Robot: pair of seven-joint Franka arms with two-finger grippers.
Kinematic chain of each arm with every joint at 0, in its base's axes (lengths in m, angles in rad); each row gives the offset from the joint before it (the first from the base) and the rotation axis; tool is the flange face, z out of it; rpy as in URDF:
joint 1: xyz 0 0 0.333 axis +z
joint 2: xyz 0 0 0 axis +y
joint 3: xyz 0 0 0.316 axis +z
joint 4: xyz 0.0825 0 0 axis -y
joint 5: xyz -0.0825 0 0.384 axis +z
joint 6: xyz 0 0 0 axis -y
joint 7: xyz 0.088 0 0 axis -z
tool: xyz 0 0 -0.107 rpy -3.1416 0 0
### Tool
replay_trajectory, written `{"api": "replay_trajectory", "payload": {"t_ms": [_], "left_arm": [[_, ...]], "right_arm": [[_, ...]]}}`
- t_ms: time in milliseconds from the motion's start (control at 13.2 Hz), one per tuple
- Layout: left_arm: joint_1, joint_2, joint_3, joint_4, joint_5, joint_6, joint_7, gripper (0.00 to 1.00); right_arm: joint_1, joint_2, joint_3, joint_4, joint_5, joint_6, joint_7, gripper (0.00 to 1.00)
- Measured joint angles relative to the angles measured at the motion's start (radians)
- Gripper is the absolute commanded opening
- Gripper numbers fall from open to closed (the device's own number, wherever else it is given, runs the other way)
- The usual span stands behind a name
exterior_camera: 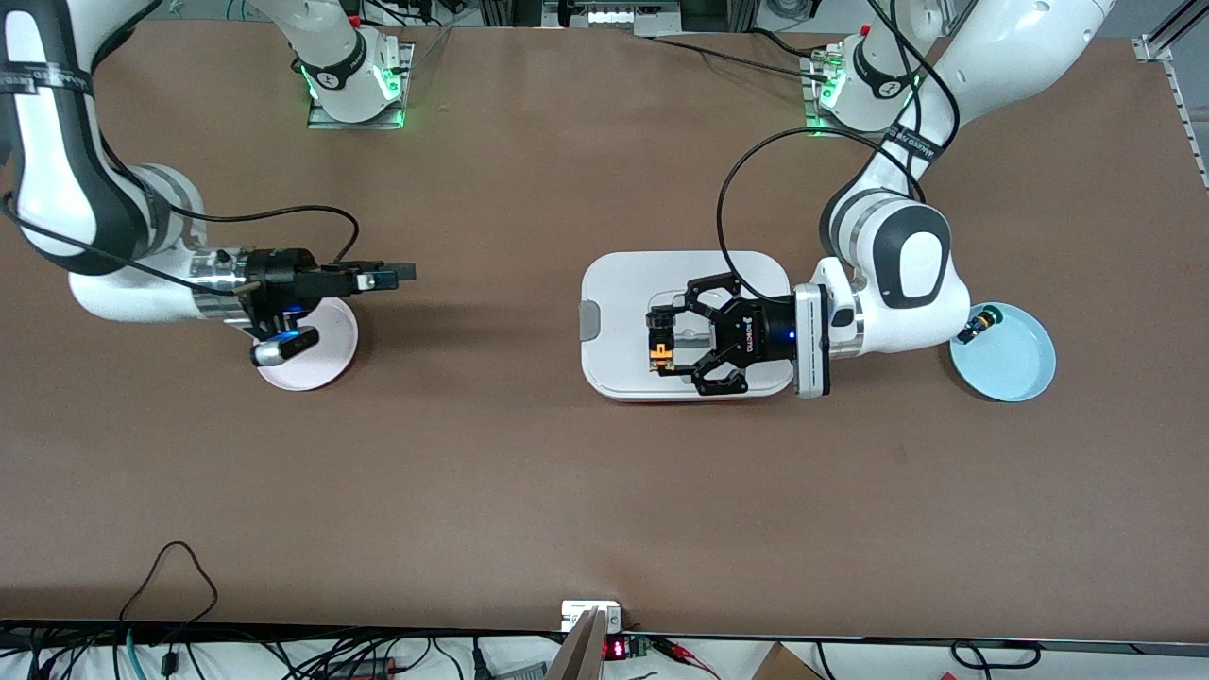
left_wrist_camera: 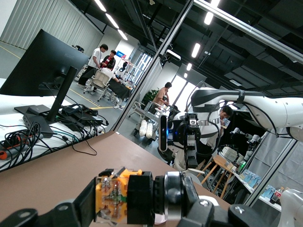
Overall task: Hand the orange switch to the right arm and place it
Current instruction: 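Bring the right gripper toward the switch held by the left gripper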
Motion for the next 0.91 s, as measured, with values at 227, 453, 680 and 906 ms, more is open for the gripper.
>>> {"api": "replay_trajectory", "payload": {"t_ms": [227, 453, 680, 906], "left_arm": [[-0.003, 0.000, -0.001, 0.000, 0.000, 0.000, 0.000, 0.12], [-0.003, 0.000, -0.001, 0.000, 0.000, 0.000, 0.000, 0.12], [-0.003, 0.000, -0.001, 0.000, 0.000, 0.000, 0.000, 0.12], [-0.003, 0.000, -0.001, 0.002, 0.000, 0.000, 0.000, 0.11]], "right_arm": [[0.066, 0.024, 0.002, 0.000, 0.081, 0.031, 0.000, 1.00], [0.153, 0.030, 0.004, 0.002, 0.171, 0.112, 0.000, 1.00], [0.238, 0.037, 0.006, 0.018, 0.258, 0.193, 0.000, 1.00], [0.284, 0.080, 0.006, 0.082, 0.291, 0.219, 0.002, 1.00]]}}
